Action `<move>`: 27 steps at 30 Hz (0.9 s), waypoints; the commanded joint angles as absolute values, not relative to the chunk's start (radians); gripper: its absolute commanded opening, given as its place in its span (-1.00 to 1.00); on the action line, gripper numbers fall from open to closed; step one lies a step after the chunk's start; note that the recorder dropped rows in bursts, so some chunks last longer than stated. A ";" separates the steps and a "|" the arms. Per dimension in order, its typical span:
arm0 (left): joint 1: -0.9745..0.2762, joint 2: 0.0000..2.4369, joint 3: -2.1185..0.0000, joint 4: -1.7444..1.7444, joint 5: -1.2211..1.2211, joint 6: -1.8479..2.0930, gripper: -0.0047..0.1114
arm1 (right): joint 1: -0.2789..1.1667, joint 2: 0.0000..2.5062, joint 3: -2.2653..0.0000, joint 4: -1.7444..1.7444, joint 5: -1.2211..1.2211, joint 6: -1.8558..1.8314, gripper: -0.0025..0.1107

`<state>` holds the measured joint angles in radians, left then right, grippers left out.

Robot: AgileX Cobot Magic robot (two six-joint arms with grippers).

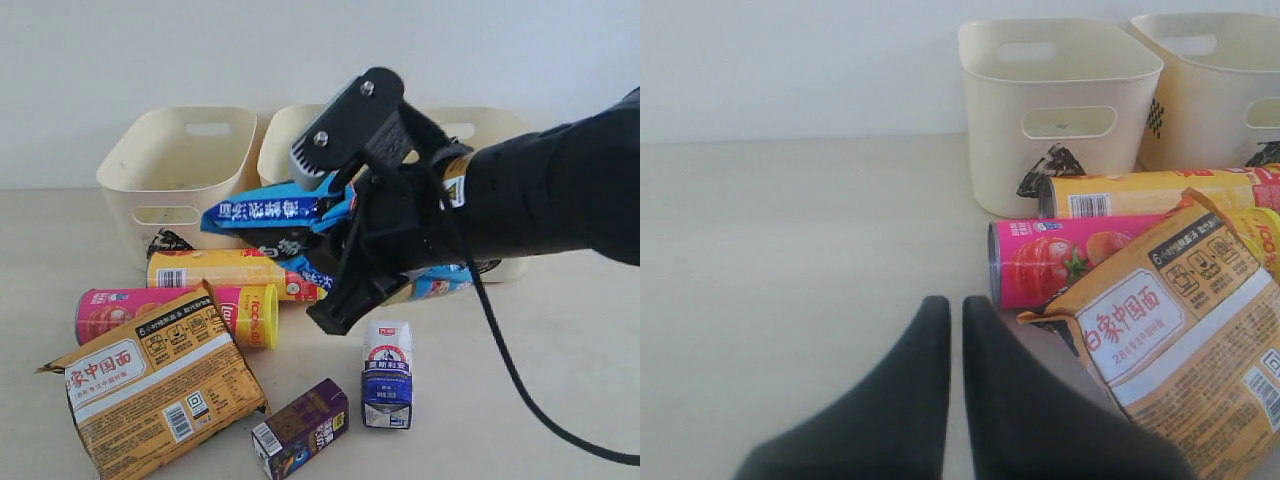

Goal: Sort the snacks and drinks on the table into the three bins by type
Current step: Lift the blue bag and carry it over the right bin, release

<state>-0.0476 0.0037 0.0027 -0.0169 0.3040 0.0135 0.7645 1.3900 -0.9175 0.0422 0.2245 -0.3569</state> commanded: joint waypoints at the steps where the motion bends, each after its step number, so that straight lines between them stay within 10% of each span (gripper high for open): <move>1: -0.044 0.000 0.000 -0.016 0.289 0.016 -0.85 | 0.738 1.321 -0.919 0.043 0.215 -0.304 -0.96; 27: -0.044 0.000 0.000 -0.016 0.289 0.016 -0.85 | 0.303 1.626 -1.261 0.048 0.094 -0.135 -0.96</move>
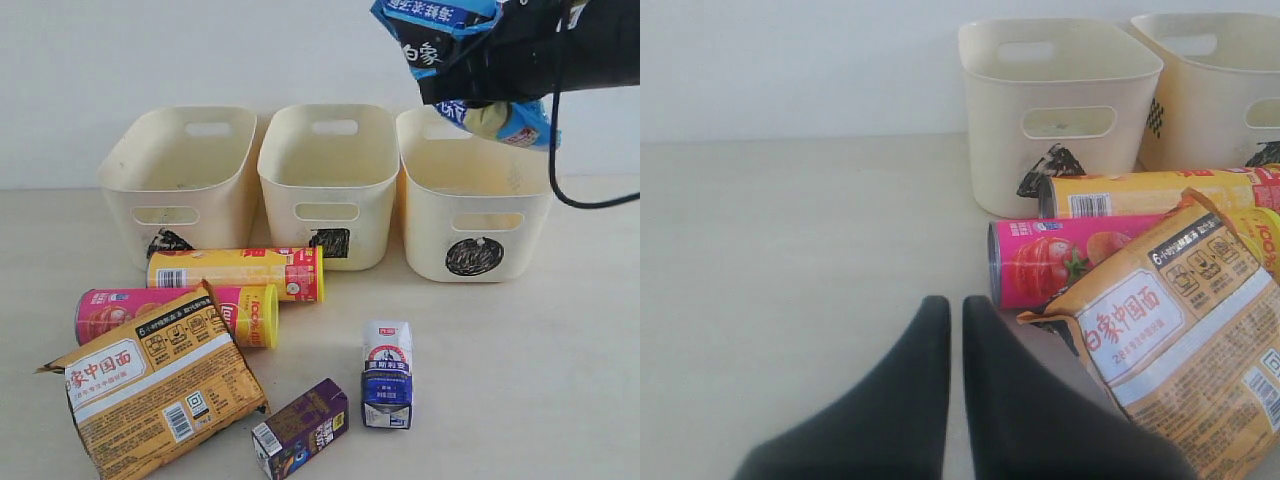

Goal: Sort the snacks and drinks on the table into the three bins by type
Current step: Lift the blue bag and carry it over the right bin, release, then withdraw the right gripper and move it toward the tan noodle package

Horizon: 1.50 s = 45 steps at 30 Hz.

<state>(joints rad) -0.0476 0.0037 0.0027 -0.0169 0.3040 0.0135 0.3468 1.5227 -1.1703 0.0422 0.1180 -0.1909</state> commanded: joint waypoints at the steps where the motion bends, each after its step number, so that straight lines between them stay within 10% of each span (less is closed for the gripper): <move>1: -0.044 0.000 0.000 -0.016 0.289 0.016 -0.85 | 0.298 1.659 -1.282 0.048 0.092 -0.127 -0.96; 15: -0.044 0.000 0.000 -0.016 0.289 0.016 -0.85 | 0.250 1.990 -1.551 0.054 0.078 -0.038 -0.84; 28: -0.044 0.000 0.000 -0.016 0.289 0.016 -0.85 | 0.233 2.047 -1.570 0.054 0.051 -0.028 0.34; 45: -0.044 0.000 0.000 -0.016 0.289 0.016 -0.85 | 0.230 1.914 -1.570 0.042 0.366 -0.062 0.19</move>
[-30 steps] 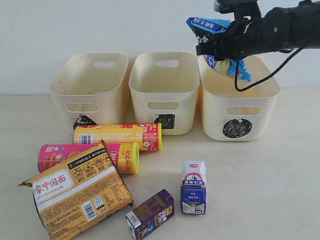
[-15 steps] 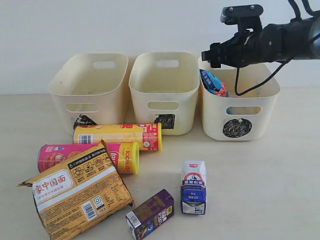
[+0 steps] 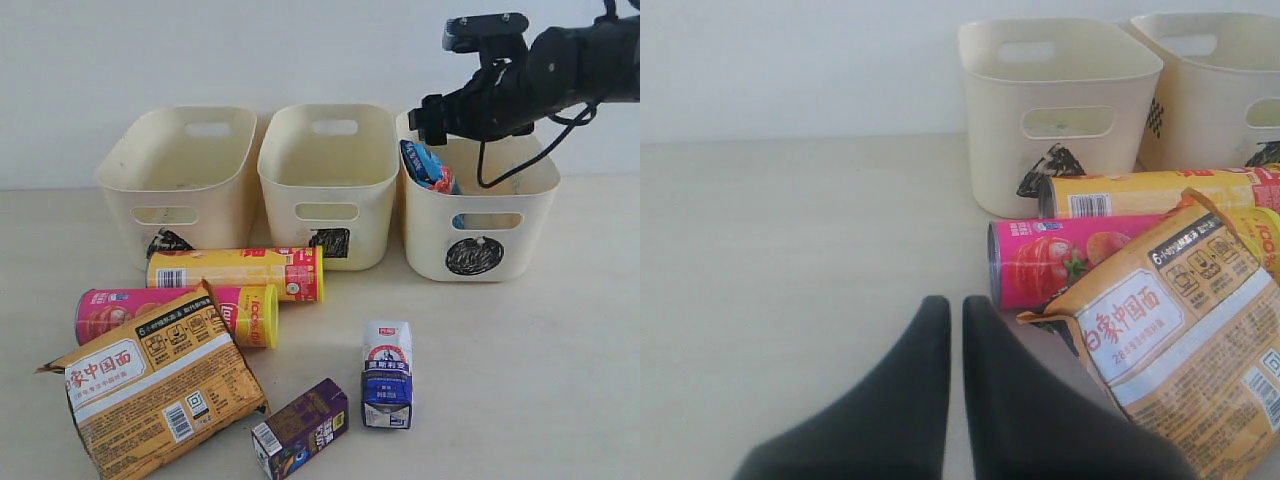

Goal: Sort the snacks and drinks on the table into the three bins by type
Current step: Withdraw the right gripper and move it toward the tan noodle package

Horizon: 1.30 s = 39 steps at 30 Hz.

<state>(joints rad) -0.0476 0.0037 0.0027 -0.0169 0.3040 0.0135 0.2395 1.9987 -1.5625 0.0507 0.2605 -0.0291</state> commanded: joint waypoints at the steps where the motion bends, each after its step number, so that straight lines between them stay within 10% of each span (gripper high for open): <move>1: -0.044 0.000 0.000 -0.016 0.289 0.016 -0.85 | 0.230 1.893 -1.570 0.042 0.394 -0.069 0.09; 8: -0.044 0.000 0.000 -0.016 0.289 0.016 -0.85 | 0.230 1.789 -1.567 0.049 0.661 -0.148 -0.96; 21: -0.044 0.000 0.000 -0.016 0.289 0.016 -0.85 | 0.238 1.753 -1.474 0.697 1.014 -0.672 -0.96; 39: -0.044 0.000 0.000 -0.016 0.285 0.016 -0.85 | 0.599 1.757 -1.287 0.773 0.808 -0.822 -0.94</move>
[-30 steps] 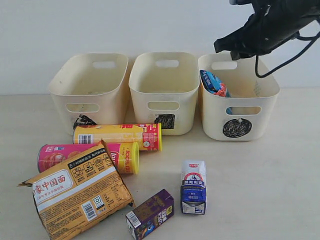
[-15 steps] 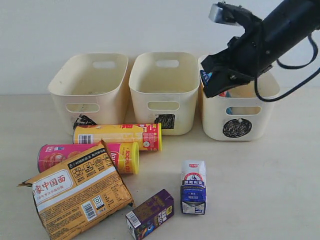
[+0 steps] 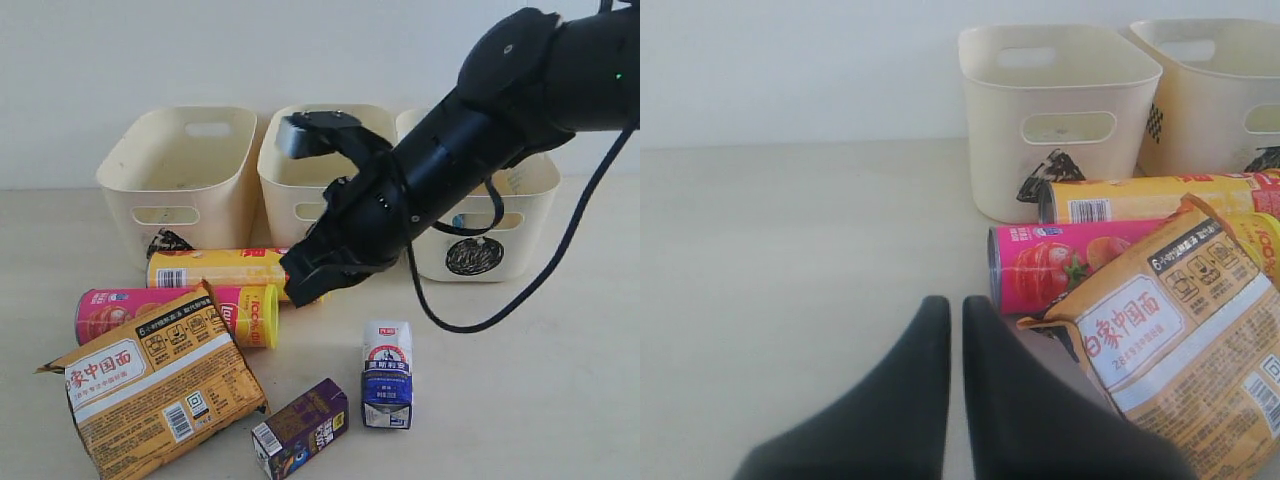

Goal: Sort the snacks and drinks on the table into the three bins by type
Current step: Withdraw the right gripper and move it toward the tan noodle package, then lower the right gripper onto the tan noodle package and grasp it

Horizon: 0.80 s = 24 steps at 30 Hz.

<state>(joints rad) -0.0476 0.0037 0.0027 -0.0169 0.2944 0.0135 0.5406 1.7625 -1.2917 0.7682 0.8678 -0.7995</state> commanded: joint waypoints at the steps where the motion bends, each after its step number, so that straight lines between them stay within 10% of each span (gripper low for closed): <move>1: -0.044 0.000 0.000 -0.016 0.285 0.016 -0.85 | 0.614 1.757 -1.287 0.773 0.793 -0.821 -0.89; 6: -0.044 0.000 0.000 -0.016 0.285 0.016 -0.85 | 0.661 1.797 -1.287 0.775 0.747 -0.821 -0.26; 9: -0.044 0.000 0.000 -0.016 0.285 0.016 -0.85 | 0.661 1.872 -1.287 0.843 0.677 -0.818 0.64; 24: -0.044 0.000 0.000 -0.016 0.285 0.016 -0.85 | 0.710 2.062 -1.291 0.951 0.555 -0.863 0.66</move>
